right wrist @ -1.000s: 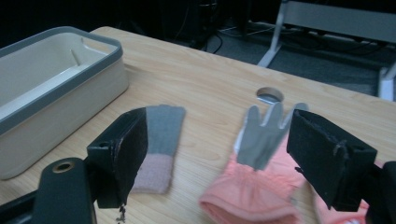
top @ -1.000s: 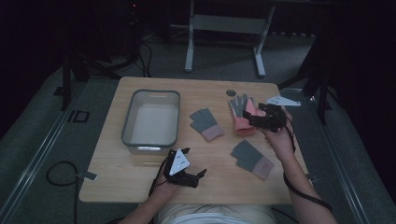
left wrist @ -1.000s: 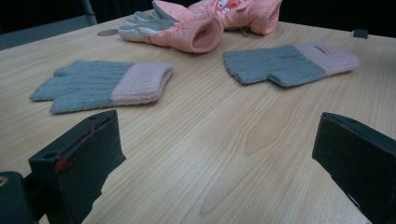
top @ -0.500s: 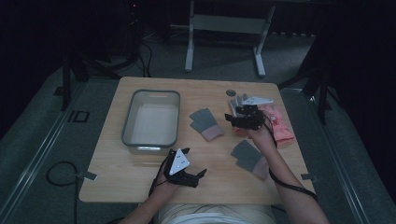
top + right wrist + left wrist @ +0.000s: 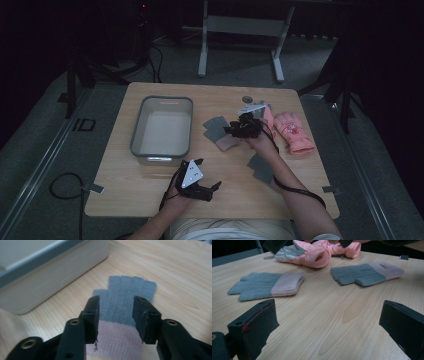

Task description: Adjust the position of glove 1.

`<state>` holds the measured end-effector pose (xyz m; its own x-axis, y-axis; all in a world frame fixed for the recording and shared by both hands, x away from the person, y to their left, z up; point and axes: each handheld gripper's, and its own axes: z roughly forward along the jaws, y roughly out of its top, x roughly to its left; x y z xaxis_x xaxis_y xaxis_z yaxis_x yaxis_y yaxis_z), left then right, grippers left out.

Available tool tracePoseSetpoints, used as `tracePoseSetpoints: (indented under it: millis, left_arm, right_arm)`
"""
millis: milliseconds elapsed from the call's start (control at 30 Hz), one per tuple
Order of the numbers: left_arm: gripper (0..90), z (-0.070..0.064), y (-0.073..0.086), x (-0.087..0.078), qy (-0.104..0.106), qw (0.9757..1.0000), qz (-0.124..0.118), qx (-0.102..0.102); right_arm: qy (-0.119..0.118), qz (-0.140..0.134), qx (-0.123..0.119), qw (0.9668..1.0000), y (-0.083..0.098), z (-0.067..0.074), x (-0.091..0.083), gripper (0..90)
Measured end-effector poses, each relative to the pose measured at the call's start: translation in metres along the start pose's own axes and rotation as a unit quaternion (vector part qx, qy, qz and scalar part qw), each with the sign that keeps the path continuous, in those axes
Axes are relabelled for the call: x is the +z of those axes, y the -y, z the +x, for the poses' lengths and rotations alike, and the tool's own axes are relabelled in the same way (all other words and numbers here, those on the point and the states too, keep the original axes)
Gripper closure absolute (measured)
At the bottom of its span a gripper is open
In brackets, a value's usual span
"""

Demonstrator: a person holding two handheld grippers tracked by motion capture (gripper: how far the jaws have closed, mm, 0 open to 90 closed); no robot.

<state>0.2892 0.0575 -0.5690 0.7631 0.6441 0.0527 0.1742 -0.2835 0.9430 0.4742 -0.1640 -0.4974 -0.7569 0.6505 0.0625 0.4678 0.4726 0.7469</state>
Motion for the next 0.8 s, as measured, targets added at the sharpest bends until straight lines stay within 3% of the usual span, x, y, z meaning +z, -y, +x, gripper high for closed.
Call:
tracePoseSetpoints:
  millis: [133, 433, 533, 667, 800]
  left_arm:
    - [1.0, 0.001, 0.0, 0.0, 0.001, 1.0, 0.0, -0.002]
    - [0.9, 0.001, 0.0, 0.0, 0.002, 1.0, -0.001, -0.002]
    - [0.9, 0.001, 0.0, 0.0, 0.002, 1.0, -0.001, -0.003]
    - [0.9, 0.0, 0.0, 0.0, 0.004, 1.0, -0.001, 0.0]
    - [0.9, 0.0, 0.0, 0.0, 0.004, 1.0, -0.001, 0.0]
  right_arm:
    - [-0.005, 0.019, -0.005, 0.9998, 0.002, -0.002, 0.015, 61.5]
    - [0.017, 0.048, -0.019, 0.9985, 0.005, -0.014, 0.05, 61.4]
    - [0.03, 0.085, -0.033, 0.9954, 0.007, -0.015, 0.059, 61.8]
    - [0.034, 0.104, -0.04, 0.9932, 0.004, -0.014, 0.064, 63.0]
    - [0.038, 0.102, -0.044, 0.9931, 0.004, -0.009, 0.065, 74.8]
